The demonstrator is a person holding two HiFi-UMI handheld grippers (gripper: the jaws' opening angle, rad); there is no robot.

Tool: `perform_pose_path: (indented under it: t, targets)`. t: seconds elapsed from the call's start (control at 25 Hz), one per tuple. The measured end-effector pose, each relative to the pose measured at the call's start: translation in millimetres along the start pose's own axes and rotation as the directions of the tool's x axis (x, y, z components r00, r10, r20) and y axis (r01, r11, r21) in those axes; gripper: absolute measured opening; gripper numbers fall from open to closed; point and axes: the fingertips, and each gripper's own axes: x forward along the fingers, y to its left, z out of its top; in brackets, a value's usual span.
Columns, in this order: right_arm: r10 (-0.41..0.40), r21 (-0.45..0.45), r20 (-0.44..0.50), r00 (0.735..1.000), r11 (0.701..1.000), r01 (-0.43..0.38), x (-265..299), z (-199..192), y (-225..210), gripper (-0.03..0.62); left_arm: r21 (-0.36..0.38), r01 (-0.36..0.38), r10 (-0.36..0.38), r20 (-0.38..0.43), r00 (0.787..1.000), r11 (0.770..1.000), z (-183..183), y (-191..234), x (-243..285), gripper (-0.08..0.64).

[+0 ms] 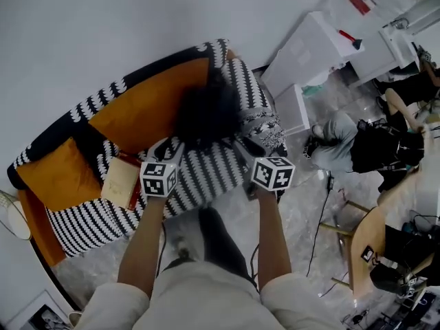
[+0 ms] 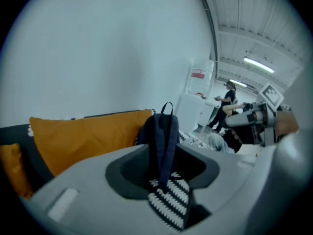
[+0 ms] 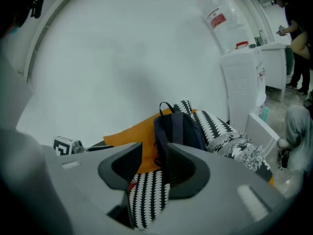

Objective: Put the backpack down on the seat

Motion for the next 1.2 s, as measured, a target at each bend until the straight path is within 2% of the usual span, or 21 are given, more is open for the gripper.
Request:
perform_pose_path:
  t: [0.16, 0.32, 0.6, 0.64, 0.68, 0.84, 1.04, 1.2]
  targets:
    - [0.006, -0.024, 0.021, 1.000, 1.000, -0.005, -51.2, -15.2, 51.2, 0.153, -0.006, -0.010, 0.011, 0.062, 0.998, 1.000, 5.4, -9.4, -75.9, 0.170]
    - [0.027, -0.060, 0.100, 0.995, 0.998, -0.021, -104.0, -7.1, 110.5, 0.153, 0.042, -0.034, 0.026, 0.163, 0.986, 0.999, 31.2, -16.8, -154.3, 0.170]
    - [0.042, -0.170, 0.200, 0.979, 0.985, -0.008, -188.5, 5.0, 201.5, 0.144, 0.155, -0.069, 0.013, 0.337, 0.941, 0.986, 81.4, -37.1, -283.5, 0.156]
    - [0.043, -0.191, 0.218, 0.975, 0.982, -0.001, -200.4, 6.2, 214.4, 0.130, 0.170, -0.074, 0.009, 0.358, 0.934, 0.983, 86.8, -41.5, -300.9, 0.156]
    - [0.045, -0.209, 0.237, 0.970, 0.978, 0.006, -212.9, 6.4, 227.6, 0.089, 0.186, -0.077, 0.002, 0.375, 0.927, 0.980, 90.6, -46.6, -318.3, 0.156]
    - [0.070, -0.270, 0.283, 0.957, 0.963, 0.010, -266.0, -2.6, 281.1, 0.072, 0.244, -0.054, -0.054, 0.413, 0.909, 0.968, 93.7, -75.8, -388.2, 0.156]
    - [0.085, -0.336, 0.305, 0.949, 0.941, 0.024, -317.2, -16.4, 327.8, 0.072, 0.247, -0.062, -0.063, 0.468, 0.881, 0.967, 93.5, -98.0, -457.7, 0.142]
    - [0.079, -0.375, 0.328, 0.941, 0.926, 0.053, -350.3, -28.2, 354.8, 0.051, 0.268, -0.061, -0.079, 0.483, 0.872, 0.962, 86.6, -114.6, -495.1, 0.117]
